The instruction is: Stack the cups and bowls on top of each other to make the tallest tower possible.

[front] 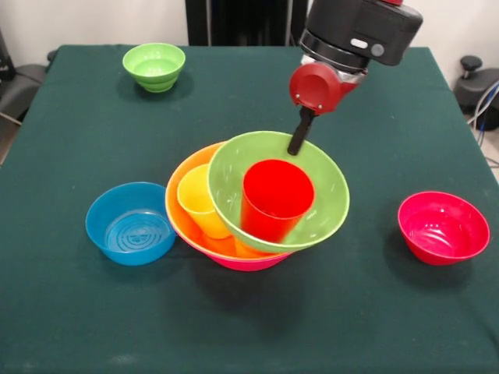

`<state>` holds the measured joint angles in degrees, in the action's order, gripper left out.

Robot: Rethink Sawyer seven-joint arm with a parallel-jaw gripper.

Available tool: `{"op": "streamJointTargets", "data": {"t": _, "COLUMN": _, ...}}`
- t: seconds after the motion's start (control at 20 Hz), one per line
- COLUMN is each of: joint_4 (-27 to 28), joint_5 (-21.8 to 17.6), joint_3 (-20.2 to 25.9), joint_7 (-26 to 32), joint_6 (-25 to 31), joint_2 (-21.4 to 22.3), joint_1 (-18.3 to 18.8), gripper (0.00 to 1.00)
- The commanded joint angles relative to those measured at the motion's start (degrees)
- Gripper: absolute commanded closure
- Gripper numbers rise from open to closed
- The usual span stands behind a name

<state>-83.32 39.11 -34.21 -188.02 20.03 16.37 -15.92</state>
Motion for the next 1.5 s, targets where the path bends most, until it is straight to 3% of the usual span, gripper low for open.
{"op": "streamJointTargets", "data": {"t": 0.05, "joint_4": -4.9, "joint_5": -0.6, "joint_3": 8.5, "joint_7": -3.9, "joint_6": -2.1, "joint_2": -1.0, "joint_1": 2.2, "gripper": 1.0}}
{"op": "streamJointTargets", "data": {"t": 0.65, "joint_4": -8.1, "joint_5": -1.6, "joint_3": 8.8, "joint_7": -1.0, "joint_6": 1.6, "joint_2": 4.9, "joint_1": 4.2, "gripper": 1.0}}
{"op": "streamJointTargets", "data": {"t": 1.5, "joint_4": -5.8, "joint_5": -2.3, "joint_3": 8.6, "joint_7": -1.3, "joint_6": 3.3, "joint_2": 3.9, "joint_1": 4.4, "gripper": 1.0}}
